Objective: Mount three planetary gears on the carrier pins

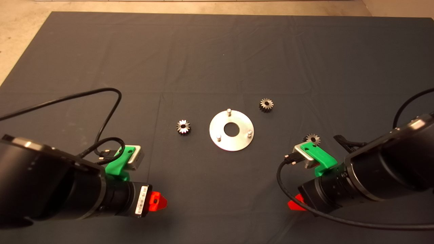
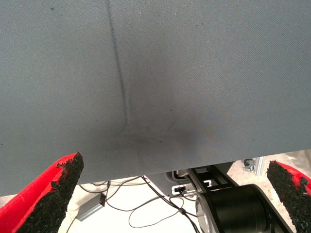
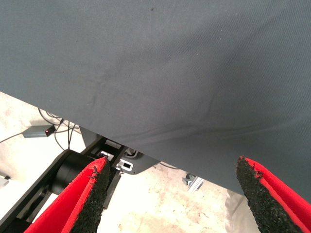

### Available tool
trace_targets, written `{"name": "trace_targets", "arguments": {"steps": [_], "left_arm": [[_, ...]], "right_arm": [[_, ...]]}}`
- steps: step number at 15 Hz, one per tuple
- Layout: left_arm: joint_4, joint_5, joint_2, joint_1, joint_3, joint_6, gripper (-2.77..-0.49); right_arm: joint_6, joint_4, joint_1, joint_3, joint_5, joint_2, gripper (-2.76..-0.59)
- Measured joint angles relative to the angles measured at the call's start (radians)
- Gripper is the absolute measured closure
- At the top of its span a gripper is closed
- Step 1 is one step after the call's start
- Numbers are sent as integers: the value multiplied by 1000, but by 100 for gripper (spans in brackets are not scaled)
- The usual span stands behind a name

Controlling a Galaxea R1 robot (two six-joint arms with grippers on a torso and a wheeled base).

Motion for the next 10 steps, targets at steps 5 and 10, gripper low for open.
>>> {"name": "trace_targets", "arguments": {"steps": [5, 10], "left_arm": [[0, 0, 0, 0, 0, 0, -275], [2, 0, 0, 0, 0, 0, -275]], "right_arm": [[-23, -8, 0, 0, 0, -22, -192], [-164, -22, 0, -6, 3, -184, -192]]}}
